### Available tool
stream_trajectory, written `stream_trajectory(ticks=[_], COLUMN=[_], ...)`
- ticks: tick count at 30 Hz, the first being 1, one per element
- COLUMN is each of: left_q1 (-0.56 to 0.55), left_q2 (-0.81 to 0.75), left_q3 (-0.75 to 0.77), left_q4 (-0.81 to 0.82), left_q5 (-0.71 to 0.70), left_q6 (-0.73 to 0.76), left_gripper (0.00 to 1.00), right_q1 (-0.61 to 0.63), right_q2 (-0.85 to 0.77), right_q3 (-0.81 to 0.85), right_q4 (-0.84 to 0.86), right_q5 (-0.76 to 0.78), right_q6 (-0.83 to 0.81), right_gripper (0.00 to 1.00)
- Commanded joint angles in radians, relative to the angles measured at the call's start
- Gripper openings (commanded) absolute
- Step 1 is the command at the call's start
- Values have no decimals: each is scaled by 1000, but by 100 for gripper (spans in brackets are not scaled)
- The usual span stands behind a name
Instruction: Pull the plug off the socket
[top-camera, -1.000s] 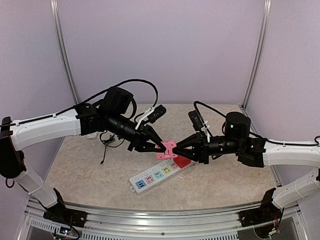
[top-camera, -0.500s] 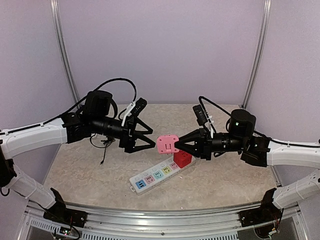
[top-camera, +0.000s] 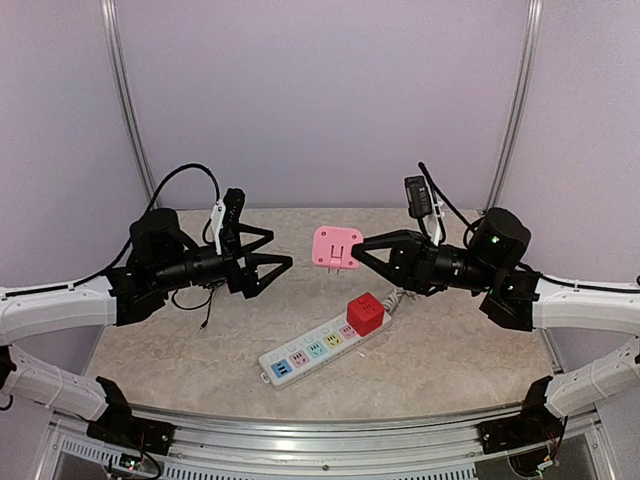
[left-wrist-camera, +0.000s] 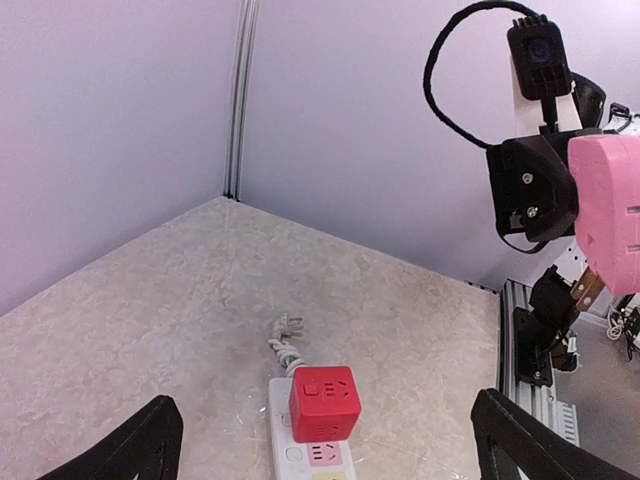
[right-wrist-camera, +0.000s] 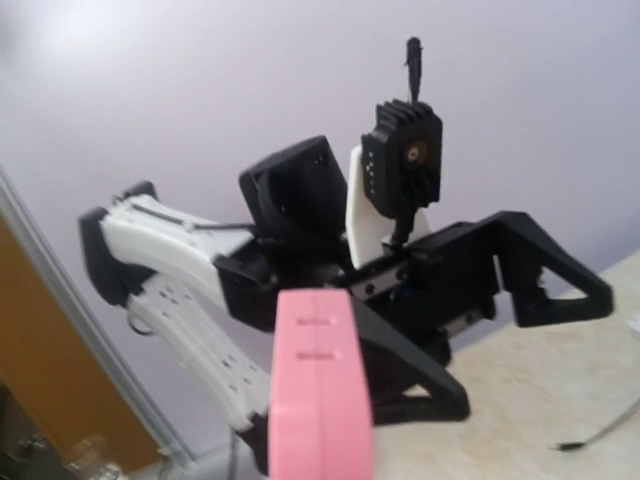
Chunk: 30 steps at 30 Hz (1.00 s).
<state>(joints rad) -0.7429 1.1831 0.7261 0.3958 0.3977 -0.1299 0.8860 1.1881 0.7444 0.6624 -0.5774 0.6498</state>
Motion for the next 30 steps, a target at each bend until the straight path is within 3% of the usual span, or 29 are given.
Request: stream_trajectory(ticks=[1, 12, 30], left_q1=[-49, -132, -184], left_q2=[41, 167, 167], left_q3=[28, 63, 121], left_q4=[122, 281, 258], left_q5=[-26, 2, 70], left_q6=[43, 65, 98], left_gripper=[99, 99, 98], right_q1=[-5, 2, 3], right_q2=[43, 96, 115], right_q3=[12, 5, -19], right_q4=[178, 313, 322], right_q5=[-45, -62, -56], right_q6=[132, 240, 248], right_gripper=[0, 0, 0])
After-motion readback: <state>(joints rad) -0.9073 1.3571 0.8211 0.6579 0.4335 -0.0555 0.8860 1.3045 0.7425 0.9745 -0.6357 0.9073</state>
